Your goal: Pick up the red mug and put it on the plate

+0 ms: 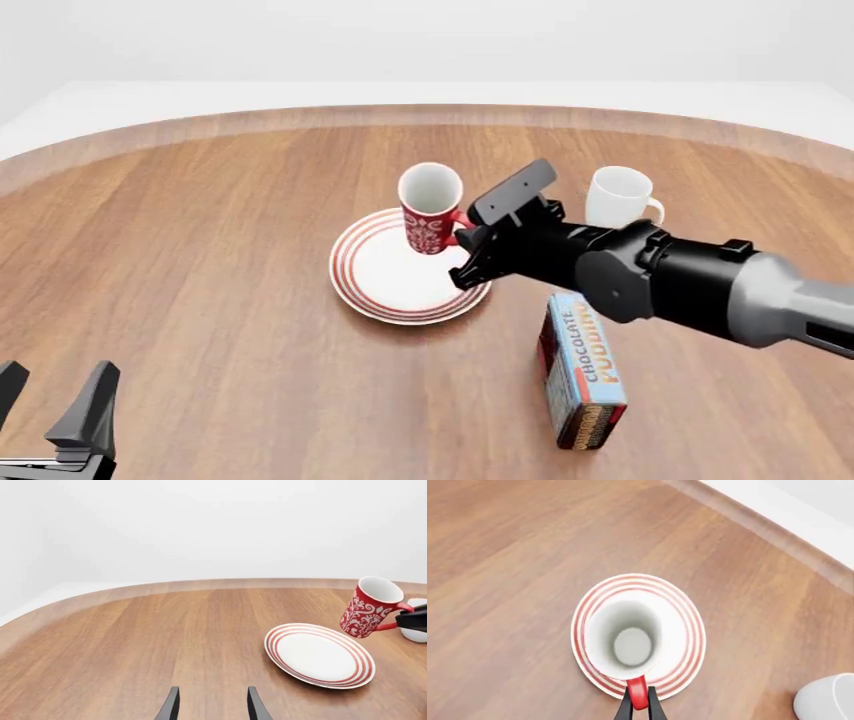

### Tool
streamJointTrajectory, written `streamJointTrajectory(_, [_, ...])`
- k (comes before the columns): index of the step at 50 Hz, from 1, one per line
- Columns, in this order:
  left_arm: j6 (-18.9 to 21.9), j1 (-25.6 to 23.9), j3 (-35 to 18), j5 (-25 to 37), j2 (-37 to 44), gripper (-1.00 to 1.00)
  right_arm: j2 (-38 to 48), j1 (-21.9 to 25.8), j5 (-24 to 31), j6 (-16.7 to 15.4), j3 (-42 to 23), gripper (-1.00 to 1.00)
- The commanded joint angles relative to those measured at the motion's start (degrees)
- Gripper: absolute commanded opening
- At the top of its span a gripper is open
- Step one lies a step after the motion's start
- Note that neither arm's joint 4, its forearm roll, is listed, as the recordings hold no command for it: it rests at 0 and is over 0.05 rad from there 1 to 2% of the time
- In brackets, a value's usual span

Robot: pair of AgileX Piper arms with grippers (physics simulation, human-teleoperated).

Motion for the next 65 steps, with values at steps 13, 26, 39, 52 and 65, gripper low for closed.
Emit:
streamJointTrajectory(13, [0.0, 0.0, 0.0, 0.0, 0.0, 1.0, 6.67, -1.36, -3.48, 0.27, -4.22, -1.0])
streamJointTrajectory(26, [0.0, 0.0, 0.0, 0.0, 0.0, 1.0, 9.45, -1.75, -4.52, 0.56, -5.83, -1.0])
streamJointTrajectory(39, [0.0, 0.0, 0.0, 0.0, 0.0, 1.0, 11.68, -1.55, -5.34, 1.07, -6.91, -1.0])
streamJointTrajectory(52, [0.0, 0.0, 0.0, 0.0, 0.0, 1.0, 14.11, -1.11, -6.6, 1.9, -7.74, -1.0])
streamJointTrajectory(65, [0.0, 0.0, 0.0, 0.0, 0.0, 1.0, 16.74, -1.1, -7.44, 2.41, -8.56, -1.0])
